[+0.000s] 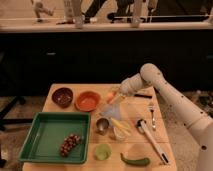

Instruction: Place apple in red bowl

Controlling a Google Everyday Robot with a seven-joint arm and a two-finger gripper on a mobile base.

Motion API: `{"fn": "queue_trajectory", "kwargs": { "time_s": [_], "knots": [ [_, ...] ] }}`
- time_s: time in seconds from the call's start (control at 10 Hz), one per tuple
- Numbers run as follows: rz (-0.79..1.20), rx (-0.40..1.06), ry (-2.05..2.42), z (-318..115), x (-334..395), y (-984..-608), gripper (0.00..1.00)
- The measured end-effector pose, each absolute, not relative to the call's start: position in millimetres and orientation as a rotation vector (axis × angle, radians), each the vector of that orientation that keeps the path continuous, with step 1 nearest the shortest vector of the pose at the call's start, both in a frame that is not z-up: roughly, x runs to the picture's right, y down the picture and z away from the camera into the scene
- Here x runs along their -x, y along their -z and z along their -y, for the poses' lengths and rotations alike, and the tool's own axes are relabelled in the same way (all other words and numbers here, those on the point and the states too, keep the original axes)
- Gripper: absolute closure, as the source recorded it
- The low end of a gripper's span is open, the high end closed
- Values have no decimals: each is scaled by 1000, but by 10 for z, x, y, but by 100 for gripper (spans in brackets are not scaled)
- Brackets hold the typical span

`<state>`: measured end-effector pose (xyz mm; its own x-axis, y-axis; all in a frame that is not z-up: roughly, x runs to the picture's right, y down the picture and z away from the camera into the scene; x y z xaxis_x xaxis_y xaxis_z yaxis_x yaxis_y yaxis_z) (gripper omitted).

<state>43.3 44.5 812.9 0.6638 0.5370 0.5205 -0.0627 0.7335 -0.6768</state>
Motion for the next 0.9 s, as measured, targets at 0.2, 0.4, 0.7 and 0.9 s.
{"fn": "queue_trajectory", "kwargs": {
  "time_s": [0.2, 0.4, 0.7, 0.9],
  "knots": [
    [786, 682, -367, -454, -355, -8160, 100],
    [795, 692, -361, -471, -243, -8205, 100],
    [808, 708, -354, -500, -43, -8297, 100],
    [816, 718, -347, -509, 80, -8344, 100]
  ]
}}
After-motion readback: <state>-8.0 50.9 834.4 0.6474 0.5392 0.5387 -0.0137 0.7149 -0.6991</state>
